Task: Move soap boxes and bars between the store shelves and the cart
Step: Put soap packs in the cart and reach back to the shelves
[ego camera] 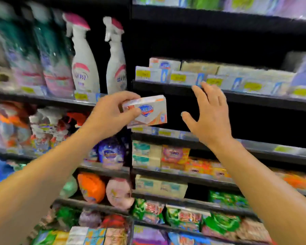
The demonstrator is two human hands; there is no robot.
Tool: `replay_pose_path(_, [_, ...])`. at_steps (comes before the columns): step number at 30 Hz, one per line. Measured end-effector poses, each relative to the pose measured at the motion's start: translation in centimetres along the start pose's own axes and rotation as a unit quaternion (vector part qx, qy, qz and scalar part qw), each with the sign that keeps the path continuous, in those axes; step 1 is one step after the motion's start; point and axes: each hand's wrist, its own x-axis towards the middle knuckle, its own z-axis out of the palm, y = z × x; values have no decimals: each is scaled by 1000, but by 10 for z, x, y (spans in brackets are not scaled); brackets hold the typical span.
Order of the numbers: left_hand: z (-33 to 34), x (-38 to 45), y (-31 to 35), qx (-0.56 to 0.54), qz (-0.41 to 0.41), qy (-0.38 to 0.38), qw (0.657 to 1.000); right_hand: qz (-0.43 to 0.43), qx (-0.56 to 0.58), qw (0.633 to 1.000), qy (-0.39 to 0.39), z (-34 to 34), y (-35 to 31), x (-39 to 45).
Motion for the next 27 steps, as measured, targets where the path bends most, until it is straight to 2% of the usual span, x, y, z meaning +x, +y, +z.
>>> replay_pose_path(3, [-2,29,31,76,64,29,995,-8,-41,999,-9,-11,19,24])
replay_pose_path(9, [-11,84,56,143,107,64,982,-25,-85,994,-63,-3,29,41])
replay_pose_path(18, [8,143,58,170,81,96,977,-57,-159,983,-74,27,49,35])
replay_pose_path(27, [19,163,40,148,41,92,984,-46,-161,984,-54,39,52,37])
